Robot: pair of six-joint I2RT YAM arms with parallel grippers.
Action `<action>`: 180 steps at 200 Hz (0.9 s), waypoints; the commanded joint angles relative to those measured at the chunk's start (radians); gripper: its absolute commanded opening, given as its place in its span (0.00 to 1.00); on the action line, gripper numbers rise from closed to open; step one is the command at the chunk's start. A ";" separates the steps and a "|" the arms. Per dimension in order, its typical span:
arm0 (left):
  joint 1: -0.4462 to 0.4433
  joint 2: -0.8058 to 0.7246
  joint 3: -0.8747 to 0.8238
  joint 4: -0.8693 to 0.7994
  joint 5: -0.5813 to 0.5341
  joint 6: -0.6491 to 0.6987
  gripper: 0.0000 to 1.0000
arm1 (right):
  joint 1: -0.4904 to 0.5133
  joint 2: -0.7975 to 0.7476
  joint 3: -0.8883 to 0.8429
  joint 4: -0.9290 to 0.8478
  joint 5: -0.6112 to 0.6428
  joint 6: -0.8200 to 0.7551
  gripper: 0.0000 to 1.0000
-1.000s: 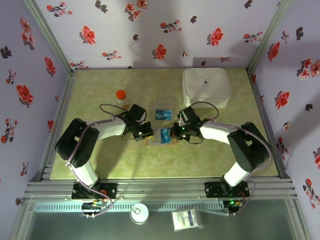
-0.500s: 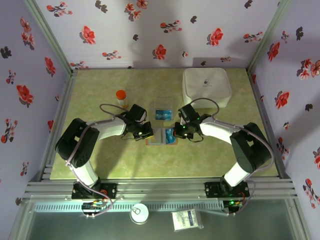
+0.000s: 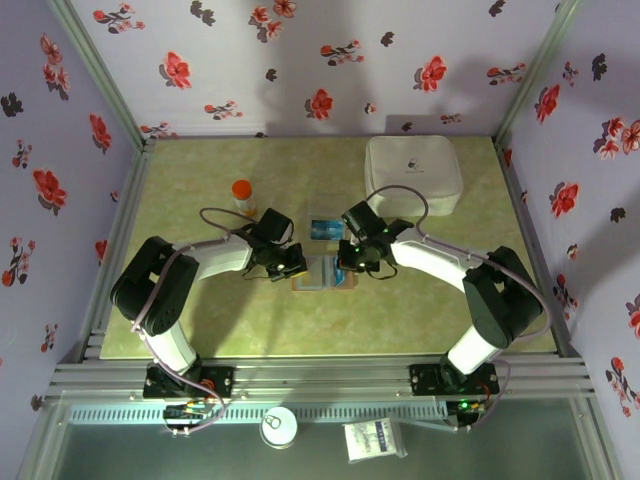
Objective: Take the credit cards out of the card holder
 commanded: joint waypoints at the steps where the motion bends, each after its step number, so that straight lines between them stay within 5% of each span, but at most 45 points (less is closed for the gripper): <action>1: -0.009 0.011 -0.018 -0.027 -0.011 0.017 0.00 | 0.015 0.009 0.044 -0.052 0.036 0.028 0.00; 144: -0.010 0.010 -0.029 -0.007 -0.002 0.020 0.00 | 0.060 0.108 0.115 -0.053 0.048 0.060 0.00; 180: -0.009 0.010 -0.031 -0.005 -0.001 0.019 0.00 | 0.062 0.108 0.116 -0.047 0.038 0.070 0.11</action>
